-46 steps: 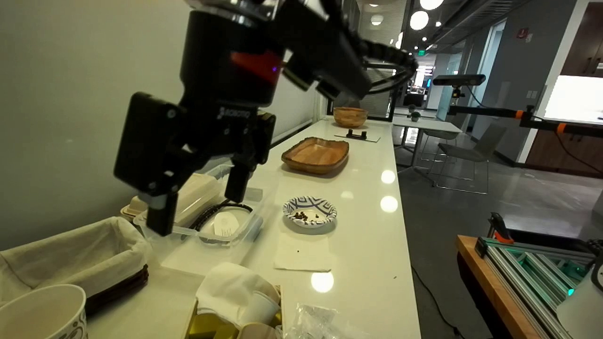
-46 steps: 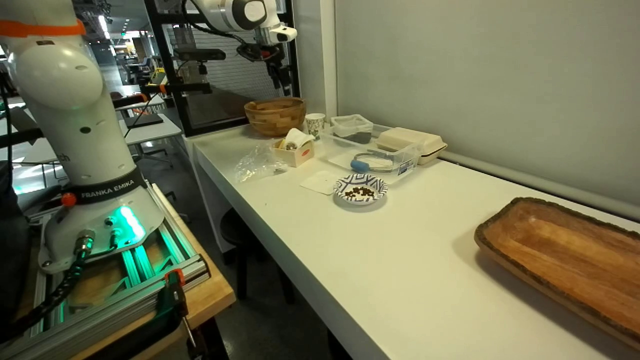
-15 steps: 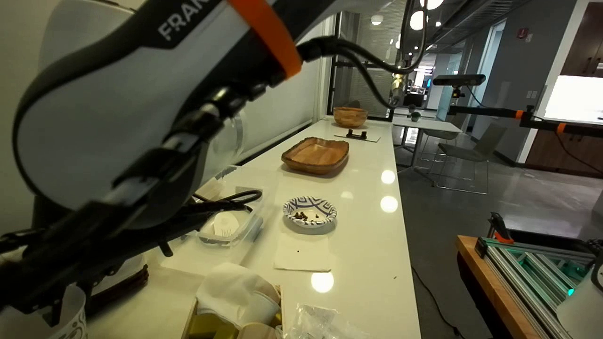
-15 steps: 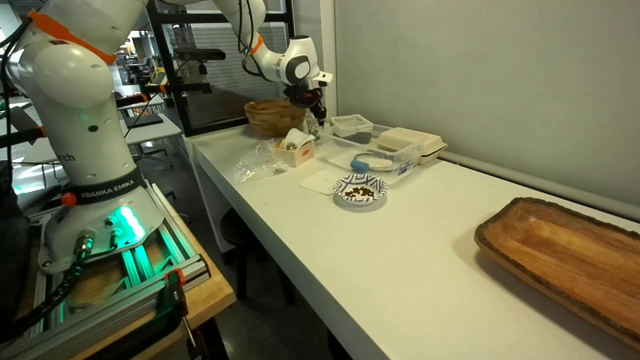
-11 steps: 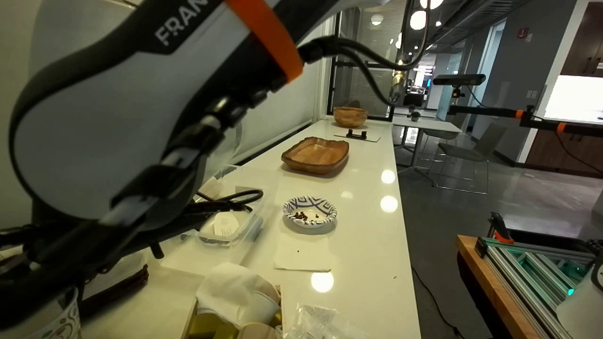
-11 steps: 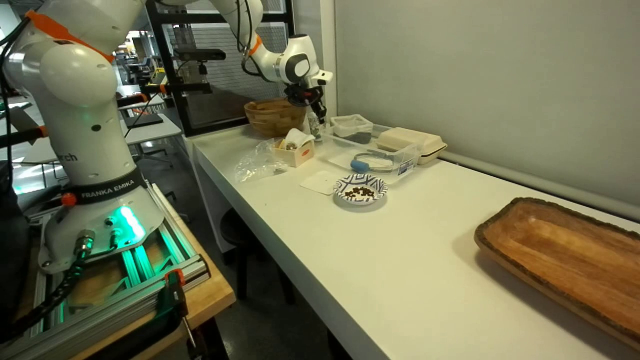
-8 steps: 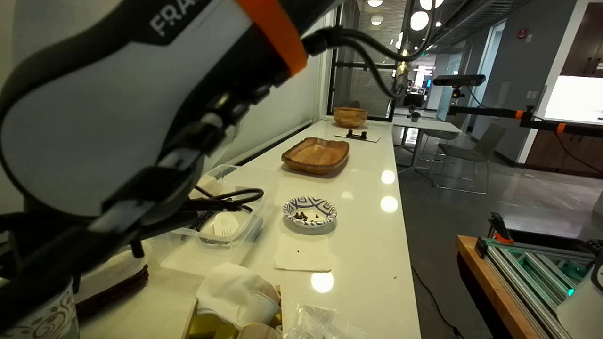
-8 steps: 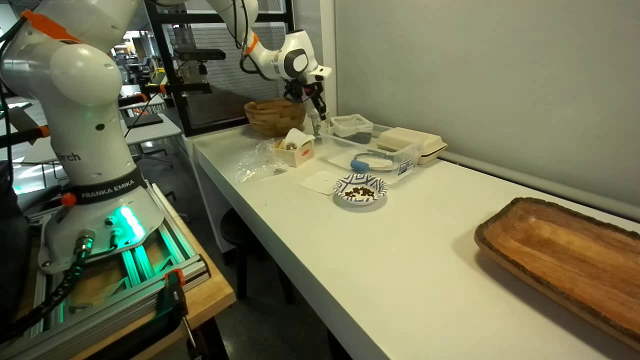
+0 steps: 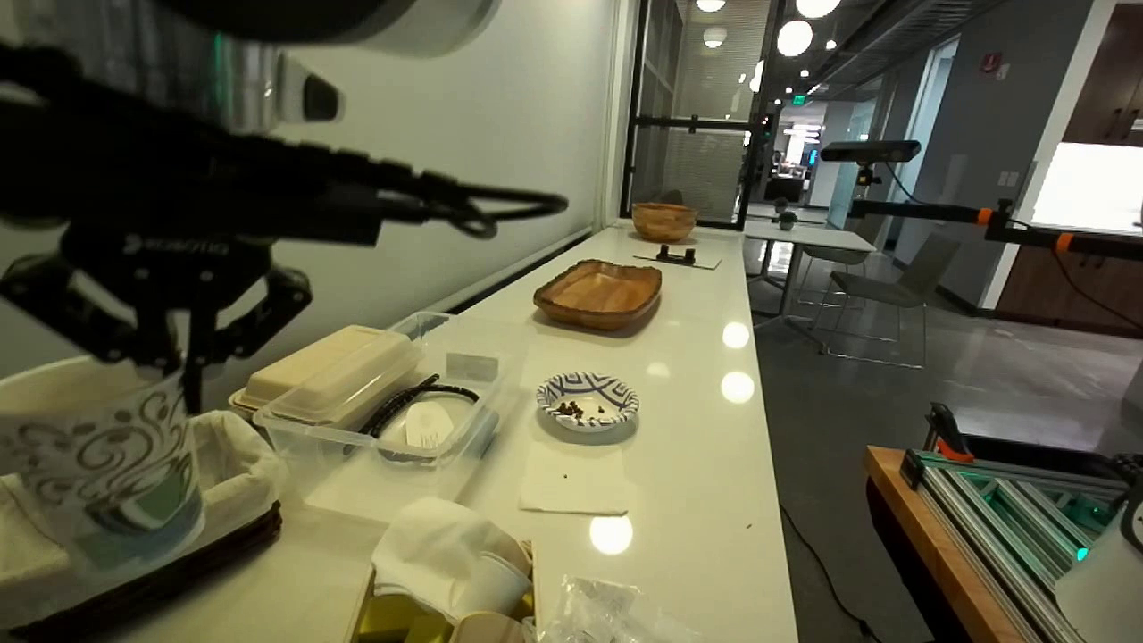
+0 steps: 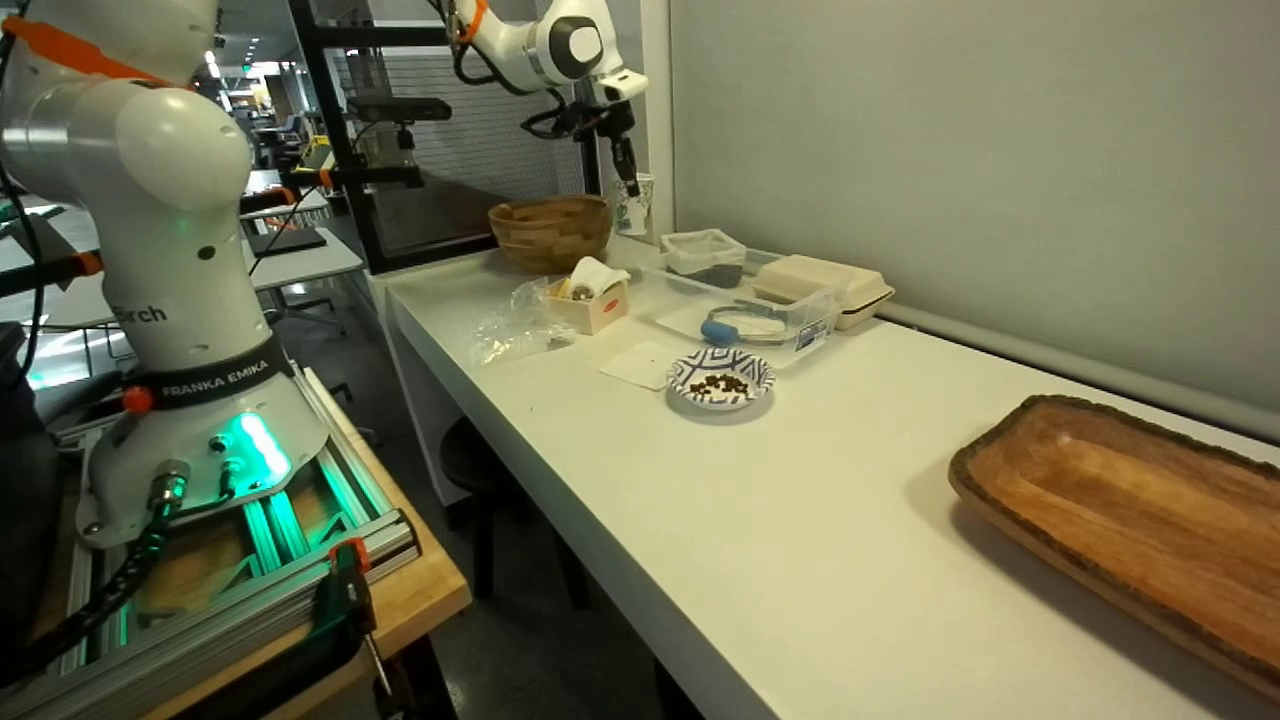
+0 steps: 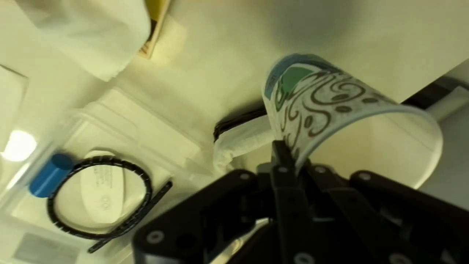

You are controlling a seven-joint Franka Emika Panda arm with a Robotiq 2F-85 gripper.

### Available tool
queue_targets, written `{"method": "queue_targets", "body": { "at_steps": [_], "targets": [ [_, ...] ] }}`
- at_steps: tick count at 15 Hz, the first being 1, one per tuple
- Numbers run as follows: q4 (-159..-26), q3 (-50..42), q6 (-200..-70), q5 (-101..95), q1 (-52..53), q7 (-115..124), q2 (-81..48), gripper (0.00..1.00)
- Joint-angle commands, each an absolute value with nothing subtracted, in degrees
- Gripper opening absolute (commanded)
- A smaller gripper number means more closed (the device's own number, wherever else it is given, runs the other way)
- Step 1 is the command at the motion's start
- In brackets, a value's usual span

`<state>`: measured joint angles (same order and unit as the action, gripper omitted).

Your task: Move the coffee cup to the right.

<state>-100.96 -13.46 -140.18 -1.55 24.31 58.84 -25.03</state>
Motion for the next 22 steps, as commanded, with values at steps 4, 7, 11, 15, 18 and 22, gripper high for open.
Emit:
{"method": "queue_targets", "body": {
  "at_steps": [4, 7, 11, 15, 18, 22],
  "targets": [
    [-120.4, -11.8, -139.3, -13.9, 18.0, 80.9, -2.4, 0.01],
    [-127.9, -9.9, -140.1, -20.7, 11.3, 89.6, 5.9, 0.01],
    [-136.8, -7.0, -138.4, -28.5, -0.2, 98.1, 15.7, 0.01],
    [-144.2, -6.9, -140.3, -36.7, -13.3, 102.9, 21.0, 0.01],
    [-142.5, -7.0, -139.1, -37.1, -16.3, 100.6, 19.4, 0.04],
    [-145.1, -8.3, -140.9, -40.8, -20.6, 102.0, 20.3, 0.04]
  ]
}}
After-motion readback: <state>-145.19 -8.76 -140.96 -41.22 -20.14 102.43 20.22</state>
